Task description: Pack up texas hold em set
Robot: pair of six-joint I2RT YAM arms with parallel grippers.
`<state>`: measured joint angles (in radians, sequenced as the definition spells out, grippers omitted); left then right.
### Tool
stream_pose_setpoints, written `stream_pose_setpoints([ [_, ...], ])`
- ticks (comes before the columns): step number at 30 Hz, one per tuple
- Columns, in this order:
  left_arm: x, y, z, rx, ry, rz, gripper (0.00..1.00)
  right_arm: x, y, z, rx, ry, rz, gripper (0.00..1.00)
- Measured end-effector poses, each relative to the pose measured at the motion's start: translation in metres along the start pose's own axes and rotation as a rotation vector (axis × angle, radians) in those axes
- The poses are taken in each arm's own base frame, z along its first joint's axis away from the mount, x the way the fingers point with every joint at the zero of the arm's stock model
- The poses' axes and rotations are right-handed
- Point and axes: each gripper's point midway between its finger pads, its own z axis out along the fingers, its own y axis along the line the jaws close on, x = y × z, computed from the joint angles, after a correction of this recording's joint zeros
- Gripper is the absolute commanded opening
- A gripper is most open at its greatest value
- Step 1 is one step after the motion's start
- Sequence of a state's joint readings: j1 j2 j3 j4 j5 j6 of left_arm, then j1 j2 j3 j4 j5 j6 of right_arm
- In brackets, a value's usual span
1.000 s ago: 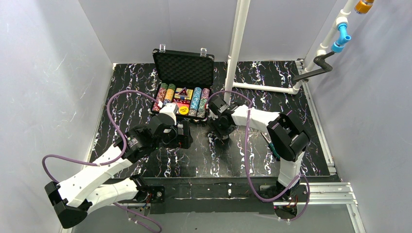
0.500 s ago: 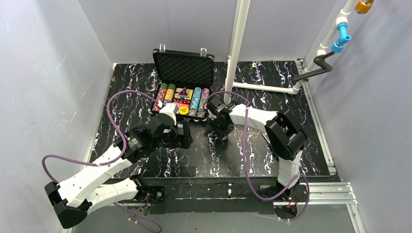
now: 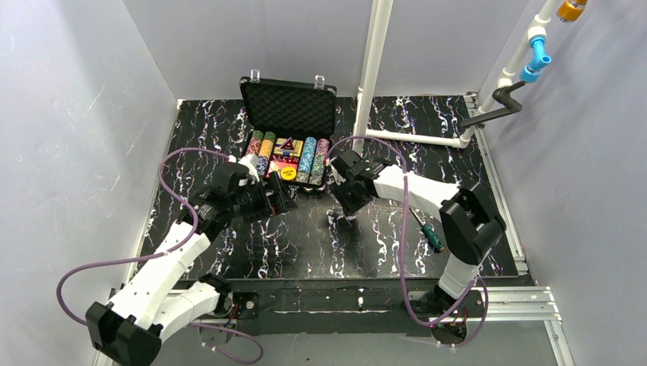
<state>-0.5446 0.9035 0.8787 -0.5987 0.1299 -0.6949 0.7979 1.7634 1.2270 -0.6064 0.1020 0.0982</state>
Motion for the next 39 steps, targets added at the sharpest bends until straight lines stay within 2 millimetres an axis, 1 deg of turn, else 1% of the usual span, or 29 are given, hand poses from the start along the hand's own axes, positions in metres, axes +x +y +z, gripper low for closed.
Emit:
stream_pose_setpoints([
  [2, -0.004, 0.003, 0.008, 0.037, 0.032, -0.080, 0.93, -0.006, 0.003, -0.013, -0.021, -0.038, 0.001, 0.01],
  [3, -0.005, 0.003, 0.012, 0.063, 0.053, -0.117, 0.91, -0.008, 0.005, -0.017, -0.031, -0.051, 0.001, 0.10],
  [4, -0.005, 0.002, 0.017, 0.095, 0.075, -0.156, 0.88, -0.010, 0.007, -0.023, -0.048, -0.065, 0.001, 0.01],
  [6, -0.003, -0.001, 0.028, 0.162, 0.120, -0.223, 0.84, -0.012, 0.016, -0.036, -0.098, -0.088, -0.002, 0.01],
  [9, 0.006, -0.007, 0.046, 0.252, 0.213, -0.311, 0.78, -0.012, 0.030, -0.055, -0.189, -0.119, -0.009, 0.01],
  [11, 0.011, -0.013, 0.054, 0.299, 0.261, -0.348, 0.73, -0.013, 0.042, -0.071, -0.261, -0.148, -0.017, 0.01],
  [13, 0.011, -0.019, 0.061, 0.350, 0.294, -0.383, 0.74, -0.015, 0.051, -0.084, -0.319, -0.175, -0.026, 0.01],
  [15, 0.008, -0.027, 0.067, 0.407, 0.314, -0.407, 0.79, -0.015, 0.060, -0.094, -0.366, -0.193, -0.037, 0.01],
  [17, 0.004, -0.033, 0.071, 0.450, 0.327, -0.424, 0.82, -0.014, 0.066, -0.099, -0.397, -0.195, -0.046, 0.01],
  [20, 0.000, -0.040, 0.075, 0.493, 0.336, -0.430, 0.82, -0.010, 0.073, -0.100, -0.420, -0.179, -0.058, 0.01],
  [24, -0.003, -0.049, 0.081, 0.539, 0.357, -0.445, 0.77, -0.009, 0.079, -0.105, -0.433, -0.174, -0.072, 0.01],
  [30, 0.004, -0.056, 0.087, 0.571, 0.408, -0.453, 0.77, -0.018, 0.085, -0.116, -0.443, -0.199, -0.086, 0.01],
  [35, 0.012, -0.065, 0.085, 0.603, 0.447, -0.430, 0.77, -0.026, 0.087, -0.123, -0.445, -0.223, -0.094, 0.01],
  [39, 0.017, -0.072, 0.081, 0.629, 0.466, -0.405, 0.72, -0.030, 0.088, -0.126, -0.444, -0.232, -0.095, 0.01],
])
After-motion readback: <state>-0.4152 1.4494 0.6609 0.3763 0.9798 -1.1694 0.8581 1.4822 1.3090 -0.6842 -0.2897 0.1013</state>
